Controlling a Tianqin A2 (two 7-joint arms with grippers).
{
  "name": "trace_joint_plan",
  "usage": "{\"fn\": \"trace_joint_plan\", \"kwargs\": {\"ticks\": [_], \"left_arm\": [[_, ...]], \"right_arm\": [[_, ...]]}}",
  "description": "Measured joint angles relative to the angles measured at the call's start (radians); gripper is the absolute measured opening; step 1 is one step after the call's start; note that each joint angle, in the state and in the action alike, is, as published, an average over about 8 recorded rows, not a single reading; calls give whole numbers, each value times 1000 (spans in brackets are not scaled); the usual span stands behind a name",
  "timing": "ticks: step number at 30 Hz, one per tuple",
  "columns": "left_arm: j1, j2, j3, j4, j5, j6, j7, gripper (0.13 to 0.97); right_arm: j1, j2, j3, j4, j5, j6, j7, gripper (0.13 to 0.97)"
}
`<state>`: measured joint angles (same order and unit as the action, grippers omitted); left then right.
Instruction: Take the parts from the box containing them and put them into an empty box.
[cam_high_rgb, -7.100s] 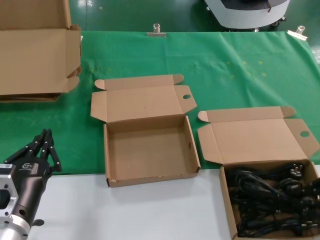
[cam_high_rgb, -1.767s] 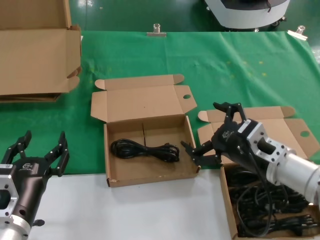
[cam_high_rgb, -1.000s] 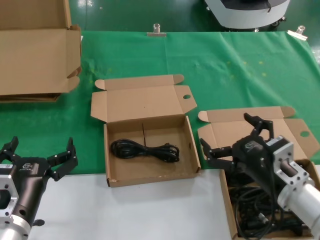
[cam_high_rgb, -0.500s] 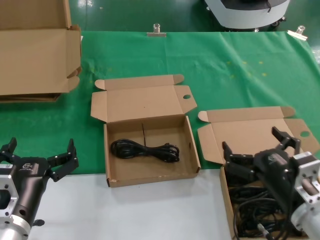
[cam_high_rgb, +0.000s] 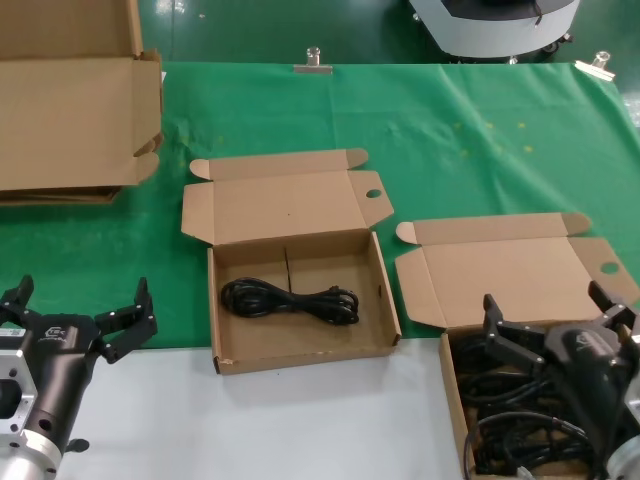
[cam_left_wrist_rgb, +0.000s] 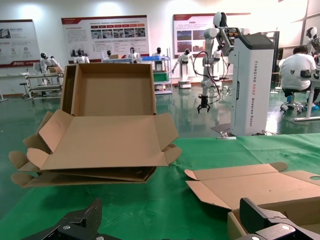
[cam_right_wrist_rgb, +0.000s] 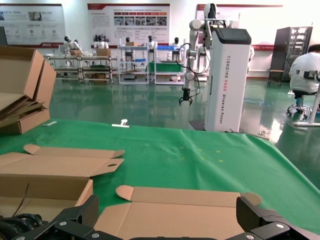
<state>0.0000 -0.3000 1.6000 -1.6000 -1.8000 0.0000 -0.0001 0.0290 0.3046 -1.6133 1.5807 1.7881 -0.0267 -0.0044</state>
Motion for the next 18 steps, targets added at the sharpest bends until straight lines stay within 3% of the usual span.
{"fn": "trace_joint_plan", "kwargs": {"ticks": [18], "left_arm": [[0, 0, 0, 0, 0, 0, 0, 966]], "right_arm": [[-2, 0, 1, 1, 1, 1, 0, 966]]}}
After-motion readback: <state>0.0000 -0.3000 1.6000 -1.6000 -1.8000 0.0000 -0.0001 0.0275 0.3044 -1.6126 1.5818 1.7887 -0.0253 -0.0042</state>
